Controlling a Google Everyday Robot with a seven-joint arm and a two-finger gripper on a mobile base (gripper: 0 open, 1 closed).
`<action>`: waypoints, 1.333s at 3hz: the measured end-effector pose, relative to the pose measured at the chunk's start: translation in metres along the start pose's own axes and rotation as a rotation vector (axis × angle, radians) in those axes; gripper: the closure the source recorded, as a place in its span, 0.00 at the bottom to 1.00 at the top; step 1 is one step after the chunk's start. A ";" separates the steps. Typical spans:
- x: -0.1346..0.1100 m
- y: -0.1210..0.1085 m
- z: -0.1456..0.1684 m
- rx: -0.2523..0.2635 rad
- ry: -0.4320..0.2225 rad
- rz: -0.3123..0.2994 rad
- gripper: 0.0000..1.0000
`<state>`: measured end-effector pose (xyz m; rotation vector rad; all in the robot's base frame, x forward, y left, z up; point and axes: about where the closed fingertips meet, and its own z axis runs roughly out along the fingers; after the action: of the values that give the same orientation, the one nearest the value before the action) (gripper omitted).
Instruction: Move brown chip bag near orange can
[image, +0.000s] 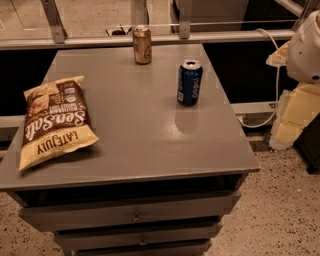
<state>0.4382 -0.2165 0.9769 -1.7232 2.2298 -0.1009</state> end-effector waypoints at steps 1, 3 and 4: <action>-0.003 -0.001 0.002 0.006 -0.010 -0.003 0.00; -0.082 -0.002 0.061 -0.028 -0.204 -0.063 0.00; -0.134 -0.003 0.090 -0.051 -0.353 -0.057 0.00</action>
Offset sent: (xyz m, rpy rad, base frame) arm 0.0198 0.0327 -0.0252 0.0719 -0.0311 0.0487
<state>0.4975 -0.0771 0.9204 -1.6794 1.9418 0.2319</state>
